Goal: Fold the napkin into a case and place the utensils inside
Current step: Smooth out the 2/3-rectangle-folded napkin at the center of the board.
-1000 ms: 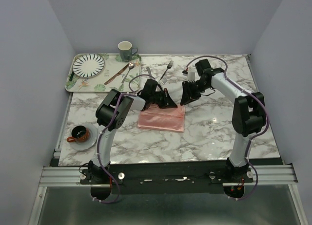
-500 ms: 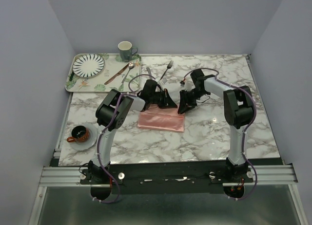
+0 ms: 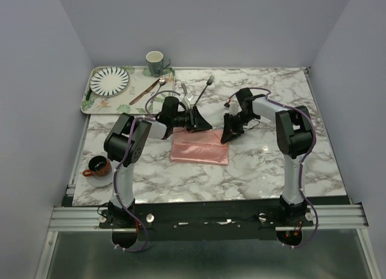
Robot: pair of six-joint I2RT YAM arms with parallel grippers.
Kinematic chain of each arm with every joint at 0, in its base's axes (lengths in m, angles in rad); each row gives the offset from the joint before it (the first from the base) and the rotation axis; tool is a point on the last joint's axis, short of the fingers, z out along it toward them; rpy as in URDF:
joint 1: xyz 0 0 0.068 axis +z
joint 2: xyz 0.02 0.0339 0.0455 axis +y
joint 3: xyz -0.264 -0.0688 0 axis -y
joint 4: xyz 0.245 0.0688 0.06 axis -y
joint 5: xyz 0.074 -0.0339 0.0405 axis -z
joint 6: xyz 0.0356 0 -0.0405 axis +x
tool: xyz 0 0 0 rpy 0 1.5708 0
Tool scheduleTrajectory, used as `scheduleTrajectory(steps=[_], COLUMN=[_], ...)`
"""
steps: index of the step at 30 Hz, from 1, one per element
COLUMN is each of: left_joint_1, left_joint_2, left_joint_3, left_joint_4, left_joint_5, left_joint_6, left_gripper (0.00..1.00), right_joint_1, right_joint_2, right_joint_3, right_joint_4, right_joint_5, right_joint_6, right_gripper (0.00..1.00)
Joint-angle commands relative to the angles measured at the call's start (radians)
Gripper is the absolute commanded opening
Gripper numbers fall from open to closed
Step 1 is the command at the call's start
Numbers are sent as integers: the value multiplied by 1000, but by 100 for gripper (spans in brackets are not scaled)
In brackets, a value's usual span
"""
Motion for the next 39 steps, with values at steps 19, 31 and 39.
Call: scheduleTrajectory(steps=[19,31,39], left_joint_1=[269,314,80], left_joint_2=[23,-218,-79], left_joint_3=[-152,-126,0], left_joint_4=[-201,-300,-123], left_joint_5=[86,135,15], left_joint_6=[240,288,44], left_gripper=[47,47,48], right_joint_1=[-5,-3,-3], right_joint_2=[47,38,41], right_joint_3=[-25,-7,-7], right_joint_4=[-29,-40,-35], right_joint_5=[211,170,171], right_joint_6=[-77,-85,-76], right_gripper=[22,20,17])
